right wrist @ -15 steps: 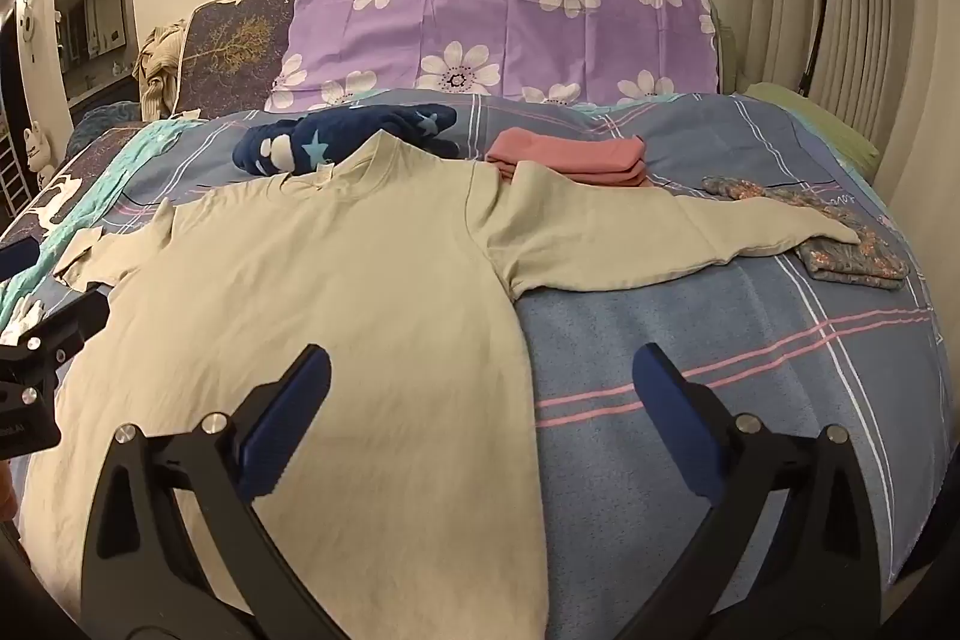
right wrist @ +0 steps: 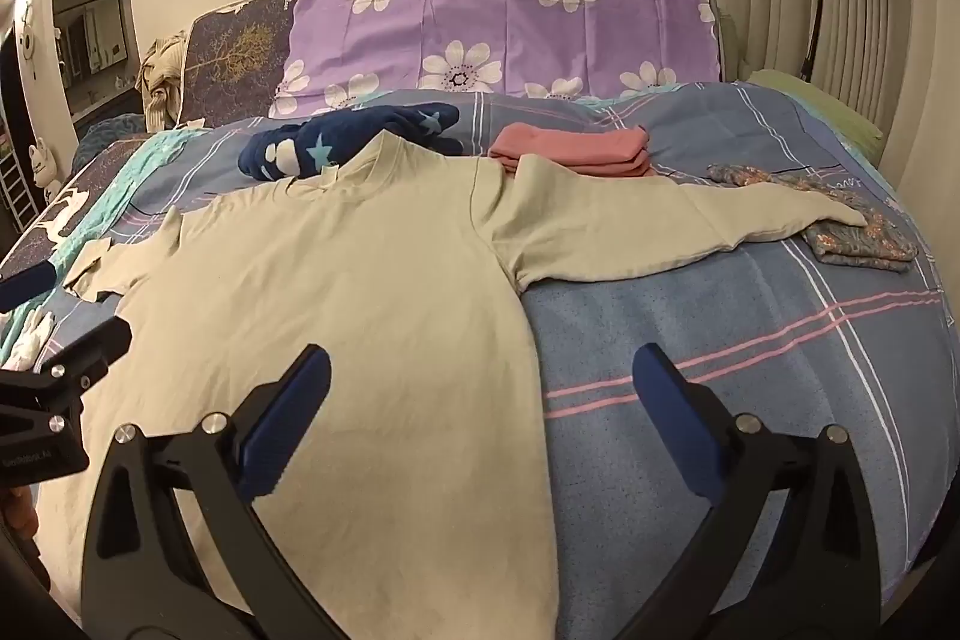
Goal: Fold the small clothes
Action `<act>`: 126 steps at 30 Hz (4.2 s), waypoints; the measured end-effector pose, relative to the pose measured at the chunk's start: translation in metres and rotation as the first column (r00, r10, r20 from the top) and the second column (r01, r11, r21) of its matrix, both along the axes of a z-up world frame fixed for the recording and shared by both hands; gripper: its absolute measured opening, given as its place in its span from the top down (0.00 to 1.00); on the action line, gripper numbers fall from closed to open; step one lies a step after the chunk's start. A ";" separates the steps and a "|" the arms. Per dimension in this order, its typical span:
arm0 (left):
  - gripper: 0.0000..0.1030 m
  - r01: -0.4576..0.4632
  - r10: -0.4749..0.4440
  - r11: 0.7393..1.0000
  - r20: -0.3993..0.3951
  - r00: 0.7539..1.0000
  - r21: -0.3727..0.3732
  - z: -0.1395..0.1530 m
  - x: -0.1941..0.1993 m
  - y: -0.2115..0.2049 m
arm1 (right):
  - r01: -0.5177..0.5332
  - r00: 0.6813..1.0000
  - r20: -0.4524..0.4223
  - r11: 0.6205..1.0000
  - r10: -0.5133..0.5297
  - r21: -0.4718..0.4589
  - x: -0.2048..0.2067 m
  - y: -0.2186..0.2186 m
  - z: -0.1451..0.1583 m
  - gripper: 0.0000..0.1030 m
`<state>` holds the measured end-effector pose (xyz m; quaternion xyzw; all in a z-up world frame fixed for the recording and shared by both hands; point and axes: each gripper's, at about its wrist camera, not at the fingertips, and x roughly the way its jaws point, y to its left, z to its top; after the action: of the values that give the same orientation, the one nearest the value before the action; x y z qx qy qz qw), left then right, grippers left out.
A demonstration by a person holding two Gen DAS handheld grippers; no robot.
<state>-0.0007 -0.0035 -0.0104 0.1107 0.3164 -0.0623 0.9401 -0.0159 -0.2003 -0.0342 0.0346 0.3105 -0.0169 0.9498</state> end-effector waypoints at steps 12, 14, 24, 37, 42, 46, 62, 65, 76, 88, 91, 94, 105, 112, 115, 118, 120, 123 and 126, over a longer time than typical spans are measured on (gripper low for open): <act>0.01 0.004 -0.003 0.997 0.020 1.000 -0.081 -0.003 0.001 0.015 | -0.041 0.999 0.021 0.999 0.040 0.019 -0.001 0.015 0.008 0.02; 0.01 0.005 -0.003 0.997 0.026 1.000 -0.082 -0.004 0.000 0.018 | -0.041 0.999 0.022 0.999 0.041 0.013 -0.002 0.017 0.008 0.02; 0.01 0.001 0.003 0.997 0.059 0.998 -0.073 -0.006 -0.005 0.026 | -0.027 0.999 0.027 1.000 0.027 0.009 -0.003 0.025 0.012 0.02; 0.01 0.011 -0.008 0.999 0.062 0.998 -0.053 -0.014 -0.009 0.030 | -0.023 0.999 0.042 1.000 0.023 -0.008 -0.008 0.032 0.019 0.02; 0.01 0.028 -0.025 0.998 0.063 0.998 -0.057 -0.017 -0.011 0.032 | -0.041 0.999 0.036 0.999 0.041 0.005 -0.008 0.034 0.020 0.02; 0.01 0.040 -0.036 0.997 0.051 0.998 -0.071 -0.020 -0.010 0.035 | -0.053 0.998 0.030 0.998 0.052 0.028 -0.008 0.035 0.021 0.02; 0.01 0.054 -0.050 0.998 0.096 0.994 -0.037 -0.025 -0.014 0.037 | -0.030 1.000 0.003 0.999 0.030 -0.015 -0.003 0.043 0.020 0.02; 0.01 0.051 -0.047 0.998 0.107 0.993 -0.036 -0.025 -0.014 0.039 | -0.025 1.000 -0.001 0.999 0.025 -0.028 -0.002 0.045 0.020 0.02; 0.01 0.044 -0.034 0.997 0.145 0.989 -0.062 -0.024 -0.014 0.047 | -0.039 0.999 -0.013 0.998 0.038 -0.055 0.000 0.051 0.017 0.02; 0.01 0.015 -0.016 0.977 -0.005 1.000 -0.211 -0.031 0.008 0.075 | -0.053 0.998 -0.018 0.997 0.052 -0.053 0.004 0.050 0.011 0.02; 0.01 -0.031 0.026 0.978 -0.025 0.999 -0.207 -0.035 0.017 0.089 | -0.053 0.998 -0.026 0.998 0.052 -0.046 0.008 0.047 0.009 0.02; 0.01 -0.101 0.094 0.978 -0.047 0.995 -0.181 -0.041 0.027 0.110 | -0.051 0.998 -0.035 0.998 0.050 -0.042 0.013 0.044 0.005 0.02; 0.01 -0.210 0.209 0.965 -0.028 0.978 -0.158 -0.032 0.049 0.168 | -0.057 0.998 -0.045 0.995 0.053 -0.082 0.035 0.050 0.002 0.02; 0.04 -0.211 0.210 0.969 -0.020 0.977 -0.128 -0.031 0.065 0.174 | -0.086 0.995 -0.053 0.988 0.080 -0.124 0.058 0.061 0.006 0.02; 0.17 -0.240 0.238 0.966 -0.033 0.971 -0.090 -0.035 0.079 0.188 | -0.084 0.995 -0.057 0.985 0.076 -0.152 0.067 0.065 0.006 0.02; 0.27 -0.322 0.320 0.946 -0.053 0.946 -0.028 -0.044 0.105 0.225 | -0.078 0.995 -0.067 0.985 0.068 -0.152 0.075 0.064 0.004 0.02; 0.28 -0.397 0.396 0.918 -0.080 0.915 0.003 -0.051 0.126 0.262 | -0.074 0.995 -0.080 0.986 0.062 -0.150 0.081 0.063 0.001 0.02; 0.28 -0.497 0.505 0.863 -0.113 0.856 0.091 -0.070 0.162 0.317 | -0.063 0.993 -0.108 0.986 0.047 -0.152 0.088 0.060 -0.008 0.02; 0.28 -0.540 0.552 0.834 -0.168 0.817 0.114 -0.089 0.190 0.360 | -0.045 0.990 -0.135 0.989 0.026 -0.142 0.095 0.057 -0.015 0.02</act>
<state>0.1895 0.3561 -0.0999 0.0375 0.4268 0.2087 0.8792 0.0795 -0.1432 -0.0492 -0.0414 0.3717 -0.0247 0.9271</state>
